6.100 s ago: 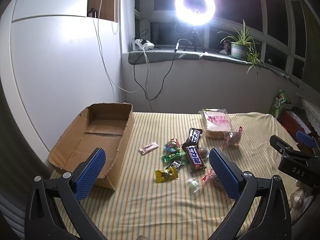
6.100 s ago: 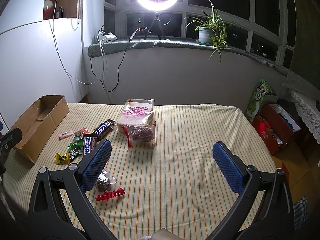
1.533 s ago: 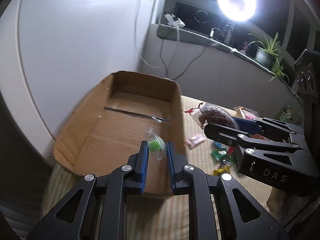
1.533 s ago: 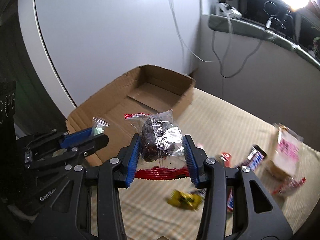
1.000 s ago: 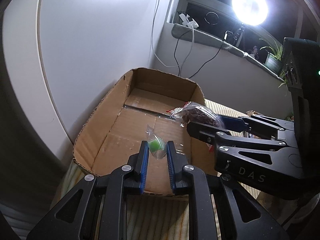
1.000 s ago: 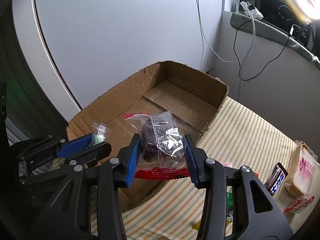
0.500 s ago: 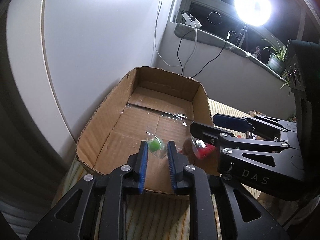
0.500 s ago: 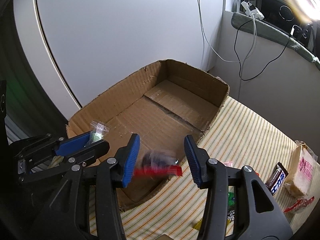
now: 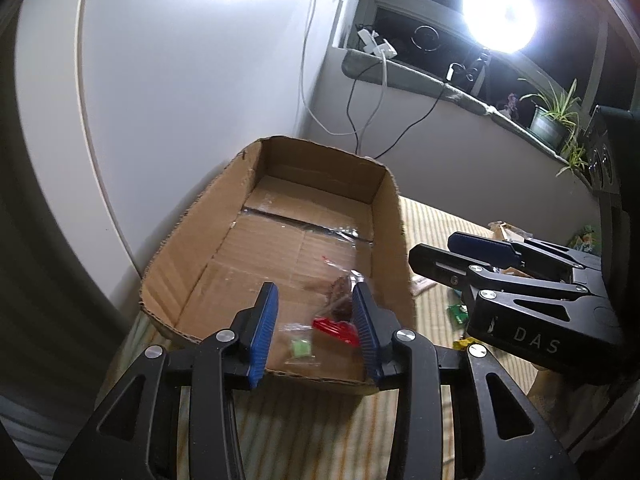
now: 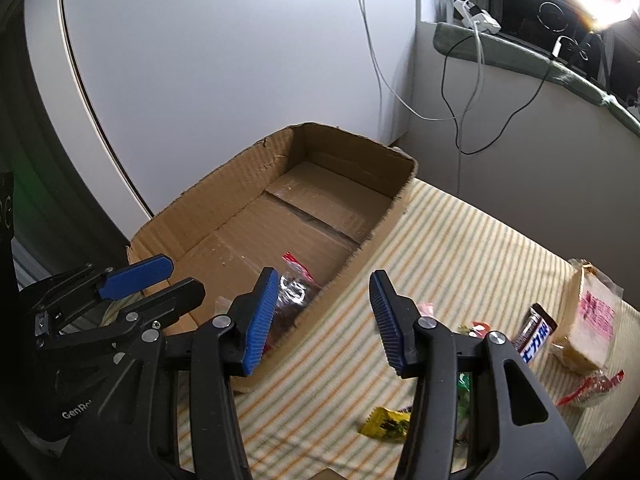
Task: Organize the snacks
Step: 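Grasp the blue chocolate bar with the right tool while the left tool grasps the yellow candy packet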
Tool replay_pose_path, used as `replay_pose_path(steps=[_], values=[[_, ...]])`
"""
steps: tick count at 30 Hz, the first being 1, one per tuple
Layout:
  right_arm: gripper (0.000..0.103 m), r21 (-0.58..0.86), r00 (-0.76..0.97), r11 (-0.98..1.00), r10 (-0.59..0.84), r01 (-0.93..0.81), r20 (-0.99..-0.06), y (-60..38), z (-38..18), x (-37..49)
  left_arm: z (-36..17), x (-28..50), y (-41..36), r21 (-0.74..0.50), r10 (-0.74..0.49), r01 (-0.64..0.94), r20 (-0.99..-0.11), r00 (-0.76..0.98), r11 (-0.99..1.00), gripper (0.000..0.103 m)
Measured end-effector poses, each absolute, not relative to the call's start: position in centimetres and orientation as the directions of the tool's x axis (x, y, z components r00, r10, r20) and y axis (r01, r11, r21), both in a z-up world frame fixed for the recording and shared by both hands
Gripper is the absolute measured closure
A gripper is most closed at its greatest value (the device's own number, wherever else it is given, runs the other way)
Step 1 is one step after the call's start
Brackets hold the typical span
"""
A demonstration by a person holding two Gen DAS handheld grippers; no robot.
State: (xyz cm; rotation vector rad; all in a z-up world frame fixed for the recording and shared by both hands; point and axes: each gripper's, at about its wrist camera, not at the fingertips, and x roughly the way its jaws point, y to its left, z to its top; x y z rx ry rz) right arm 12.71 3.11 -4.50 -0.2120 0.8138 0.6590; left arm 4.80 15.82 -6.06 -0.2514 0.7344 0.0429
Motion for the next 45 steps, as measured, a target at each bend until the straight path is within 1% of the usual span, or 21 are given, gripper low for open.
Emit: replay_pose_path(steps=[9,18,27,31,36,41,45], values=[[0.053,0.09,0.53,0.82,0.444,-0.565,-0.722,-2.1,-4.1,12.3,-5.5,4.9,13.2,-0.214,-0.084,-0.082,-0.663,0.744,0.973,0.066],[0.053,0.086,0.554,0.874,0.377,-0.479,-0.742,-8.8,-5.1,11.9,-5.9,5.4,9.6,-0.218,-0.138,-0.017,-0.674,0.726,0.976,0.066],[0.053,0.091,0.519,0.887,0.345,-0.453,-0.782,-12.8,-7.9,11.1,-8.0,6.4,5.8,-0.241,-0.224,0.067,-0.719,0.658,0.968,0.066],[0.053,0.121,0.489,0.888,0.353,-0.444,-0.798,-13.7,-9.2,10.9,-8.7,7.1,4.3,-0.243,-0.252,0.103,-0.737,0.627,0.965,0.066],[0.054,0.157,0.473,0.88,0.383,-0.449,-0.794,-14.0,-9.5,11.3,-9.9,8.5,3.4,-0.265,-0.29,0.131,-0.755,0.588,0.955,0.066],[0.061,0.165,0.456,0.871,0.393,-0.462,-0.799,-13.6,-10.0,11.8,-10.8,9.7,3.5,-0.278,-0.304,0.134,-0.768,0.564,0.951,0.066],[0.064,0.174,0.441,0.87,0.396,-0.462,-0.805,-12.8,-10.6,12.6,-11.3,10.3,3.5,-0.284,-0.312,0.138,-0.776,0.548,0.949,0.066]])
